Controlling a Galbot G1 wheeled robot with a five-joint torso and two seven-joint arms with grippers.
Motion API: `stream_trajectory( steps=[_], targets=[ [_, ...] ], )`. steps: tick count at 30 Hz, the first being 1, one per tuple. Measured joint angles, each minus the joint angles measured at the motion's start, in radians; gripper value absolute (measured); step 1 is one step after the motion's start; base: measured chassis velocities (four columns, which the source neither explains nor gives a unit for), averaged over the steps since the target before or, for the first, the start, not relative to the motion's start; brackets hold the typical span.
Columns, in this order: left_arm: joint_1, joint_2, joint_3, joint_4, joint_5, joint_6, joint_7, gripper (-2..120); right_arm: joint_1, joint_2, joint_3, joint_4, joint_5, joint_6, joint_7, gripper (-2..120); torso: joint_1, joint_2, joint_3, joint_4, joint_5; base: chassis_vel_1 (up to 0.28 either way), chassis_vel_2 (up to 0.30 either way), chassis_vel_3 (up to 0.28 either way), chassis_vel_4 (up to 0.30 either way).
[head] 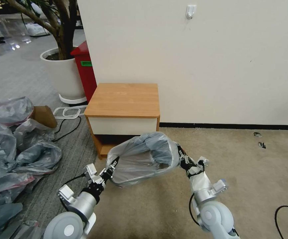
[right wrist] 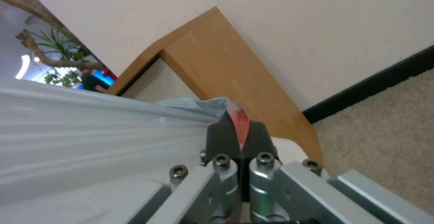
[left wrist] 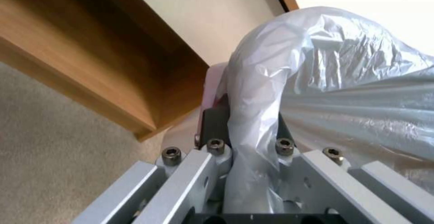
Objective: Pick up the garbage bag from the table and place it over the trash can.
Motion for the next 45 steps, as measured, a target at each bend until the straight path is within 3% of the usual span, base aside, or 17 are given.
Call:
stream_trajectory(
  steps=[4, 7, 18, 22, 24, 26, 27, 28, 29, 30, 32, 33, 36, 37, 41, 45],
  targets=[
    [-0.005, 0.002, -0.002, 0.004, 0.007, -0.005, -0.007, 4, -0.016, 0.004, 0.002, 0.007, -0.04, 0.011, 0.004, 7, 0.0, 0.0, 0.0, 0.0, 0.0, 0.0, 0.0, 0.0, 0.0],
    [-0.017, 0.007, -0.01, 0.005, 0.019, -0.018, -0.051, 4, -0.055, 0.008, 0.004, 0.037, -0.086, 0.025, -0.01, 22, 0.0, 0.0, 0.0, 0.0, -0.0001, 0.0, 0.0, 0.0, 0.0],
    [-0.029, 0.012, -0.048, -0.001, 0.023, -0.01, -0.135, 4, -0.149, 0.034, 0.022, 0.117, -0.088, 0.093, -0.098, 59, 0.0, 0.0, 0.0, 0.0, 0.0, 0.0, 0.0, 0.0, 0.0],
    [-0.024, 0.017, -0.037, 0.0, 0.108, 0.004, -0.164, 4, -0.161, 0.036, 0.044, 0.196, -0.112, 0.125, -0.101, 72, 0.0, 0.0, 0.0, 0.0, 0.0, 0.0, 0.0, 0.0, 0.0],
    [-0.017, 0.028, -0.018, 0.0, 0.212, 0.017, -0.17, 4, -0.162, 0.014, 0.053, 0.275, -0.237, 0.155, -0.098, 81, 0.0, 0.0, 0.0, 0.0, -0.0001, 0.0, 0.0, 0.0, 0.0],
    [-0.008, 0.043, 0.006, -0.007, 0.363, 0.024, -0.169, 4, -0.153, -0.035, 0.048, 0.344, -0.457, 0.181, -0.077, 91, 0.0, 0.0, 0.0, -0.0001, -0.0002, 0.0, 0.0, 0.0, 0.0],
    [-0.008, 0.043, 0.006, -0.007, 0.363, 0.024, -0.169, 4, -0.153, -0.035, 0.048, 0.344, -0.457, 0.181, -0.077, 91, 0.0, 0.0, 0.0, -0.0001, -0.0002, 0.0, 0.0, 0.0, 0.0],
    [-0.003, 0.049, 0.017, -0.012, 0.437, 0.026, -0.163, 4, -0.146, -0.063, 0.039, 0.368, -0.568, 0.182, -0.066, 94, 0.0, 0.0, 0.0, -0.0001, 0.0, 0.0, 0.0, 0.0, 0.0],
    [0.003, 0.056, 0.031, -0.025, 0.522, 0.033, -0.157, 4, -0.135, -0.107, 0.022, 0.398, -0.704, 0.174, -0.056, 91, 0.0, 0.0, 0.0, 0.0001, 0.0001, 0.0, 0.0, 0.0, 0.0],
    [0.003, 0.056, 0.031, -0.025, 0.522, 0.033, -0.157, 4, -0.135, -0.107, 0.022, 0.398, -0.704, 0.174, -0.056, 91, 0.0, 0.0, 0.0, 0.0001, 0.0001, 0.0, 0.0, 0.0, 0.0],
    [0.014, 0.063, 0.051, -0.057, 0.657, 0.045, -0.151, 4, -0.117, -0.198, -0.021, 0.44, -0.864, 0.092, -0.046, 82, 0.0, 0.0, 0.0, 0.0, 0.0001, 0.0, 0.0, 0.0, 0.0],
    [0.014, 0.063, 0.051, -0.057, 0.657, 0.045, -0.151, 4, -0.117, -0.198, -0.021, 0.44, -0.864, 0.092, -0.046, 82, 0.0, 0.0, 0.0, 0.0, 0.0001, 0.0, 0.0, 0.0, 0.0],
    [0.029, 0.064, 0.069, -0.091, 0.786, 0.048, -0.148, 4, -0.103, -0.312, -0.067, 0.484, -0.993, -0.045, -0.042, 67, 0.0, 0.0, 0.0, 0.0, 0.0002, 0.0, 0.0, 0.0, 0.0],
    [0.029, 0.064, 0.069, -0.091, 0.786, 0.048, -0.148, 4, -0.103, -0.312, -0.067, 0.484, -0.993, -0.045, -0.042, 67, 0.0, 0.0, 0.0, 0.0, 0.0002, 0.0, 0.0, 0.0, 0.0],
    [0.052, 0.046, 0.095, -0.119, 0.914, 0.046, -0.146, 3, -0.069, -0.444, -0.155, 0.539, -1.04, -0.212, -0.061, 46, 0.0, 0.0, 0.0, 0.0002, 0.0001, 0.0, 0.0, 0.0, 0.0],
    [0.056, 0.028, 0.106, -0.124, 0.951, 0.045, -0.15, 3, -0.052, -0.487, -0.196, 0.542, -1.035, -0.267, -0.078, 38, 0.0, 0.0, 0.0, 0.0, 0.0001, 0.0, 0.0, 0.0, 0.0]
  ],
)
